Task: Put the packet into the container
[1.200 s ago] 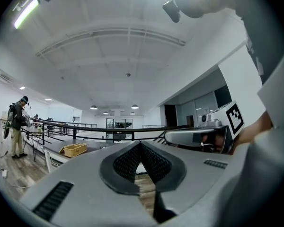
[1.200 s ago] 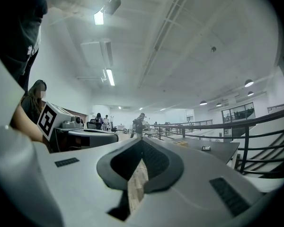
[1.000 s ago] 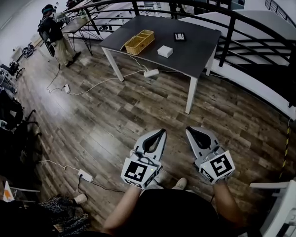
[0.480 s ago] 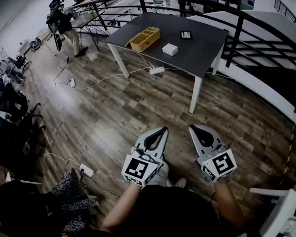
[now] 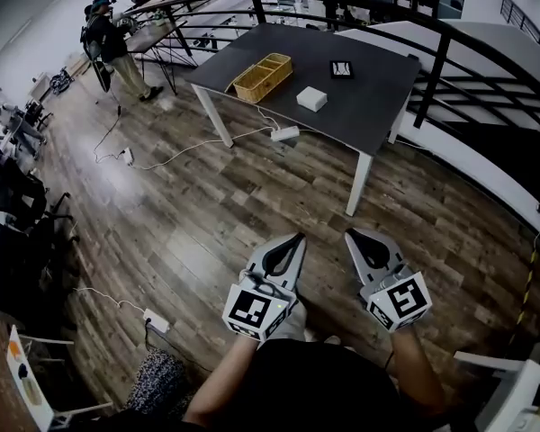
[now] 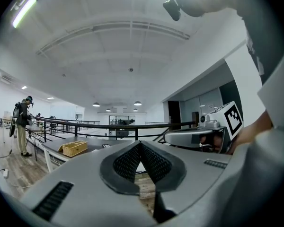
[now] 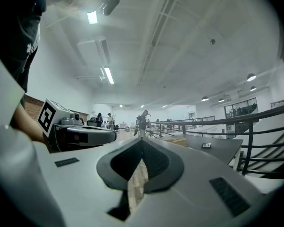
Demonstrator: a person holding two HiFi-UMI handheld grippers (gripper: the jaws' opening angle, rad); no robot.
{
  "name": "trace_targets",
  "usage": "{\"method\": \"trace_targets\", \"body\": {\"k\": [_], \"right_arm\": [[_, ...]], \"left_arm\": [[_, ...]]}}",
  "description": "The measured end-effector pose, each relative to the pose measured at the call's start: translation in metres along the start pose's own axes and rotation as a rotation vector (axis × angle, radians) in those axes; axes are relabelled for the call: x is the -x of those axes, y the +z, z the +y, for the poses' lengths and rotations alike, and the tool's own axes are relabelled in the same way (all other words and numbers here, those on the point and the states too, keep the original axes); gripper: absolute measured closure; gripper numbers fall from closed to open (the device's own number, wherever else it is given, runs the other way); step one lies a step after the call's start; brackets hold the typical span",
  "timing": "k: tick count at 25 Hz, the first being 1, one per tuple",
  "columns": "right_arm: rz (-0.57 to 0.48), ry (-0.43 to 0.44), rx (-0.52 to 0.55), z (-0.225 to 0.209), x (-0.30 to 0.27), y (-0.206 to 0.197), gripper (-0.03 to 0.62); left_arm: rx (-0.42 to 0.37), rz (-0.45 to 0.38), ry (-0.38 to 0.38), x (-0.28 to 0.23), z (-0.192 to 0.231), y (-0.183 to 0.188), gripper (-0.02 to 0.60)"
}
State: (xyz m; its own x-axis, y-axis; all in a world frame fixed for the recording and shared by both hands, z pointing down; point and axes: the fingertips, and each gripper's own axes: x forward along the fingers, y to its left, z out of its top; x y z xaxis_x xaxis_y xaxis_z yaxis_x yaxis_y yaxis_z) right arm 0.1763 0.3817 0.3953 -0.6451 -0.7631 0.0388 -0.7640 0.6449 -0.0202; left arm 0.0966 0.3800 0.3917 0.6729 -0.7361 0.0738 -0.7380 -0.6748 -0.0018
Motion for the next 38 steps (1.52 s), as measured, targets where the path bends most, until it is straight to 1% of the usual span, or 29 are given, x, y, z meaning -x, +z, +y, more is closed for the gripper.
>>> {"method": "trace_targets", "body": {"k": [7, 12, 15, 18, 22, 26, 31, 38], "right_arm": [[0.018, -0.019, 0.002, -0.026, -0.079, -0.001, 0.589], [0.033, -0.029, 0.022, -0.041, -0.146, 0.008, 0.589], [0.041, -0.039, 0.035, -0.047, -0.181, 0.013, 0.589], [0.051, -0.063, 0.040, -0.053, -0.210, 0.014, 0.589], [0.067, -0.068, 0.050, -0.053, -0.244, 0.012, 0.589], [0.091, -0.076, 0.040, -0.051, -0.264, 0.003, 0.589], [0.101, -0.079, 0.025, -0.061, -0.284, -0.005, 0.589], [0.087, -0.074, 0.015, -0.091, -0.317, -0.007, 0.589]], "left_arm": [[0.014, -0.008, -0.016, -0.037, 0.076, -0.002, 0.575], [0.027, -0.010, -0.027, -0.060, 0.140, 0.003, 0.575], [0.040, -0.033, -0.039, -0.069, 0.178, 0.008, 0.575], [0.041, -0.046, -0.064, -0.077, 0.204, 0.008, 0.575], [0.042, -0.042, -0.066, -0.081, 0.237, 0.005, 0.575], [0.071, -0.029, -0.061, -0.082, 0.262, -0.003, 0.575], [0.086, -0.017, -0.058, -0.089, 0.282, -0.011, 0.575], [0.068, -0.005, -0.052, -0.117, 0.308, -0.017, 0.575]]}}
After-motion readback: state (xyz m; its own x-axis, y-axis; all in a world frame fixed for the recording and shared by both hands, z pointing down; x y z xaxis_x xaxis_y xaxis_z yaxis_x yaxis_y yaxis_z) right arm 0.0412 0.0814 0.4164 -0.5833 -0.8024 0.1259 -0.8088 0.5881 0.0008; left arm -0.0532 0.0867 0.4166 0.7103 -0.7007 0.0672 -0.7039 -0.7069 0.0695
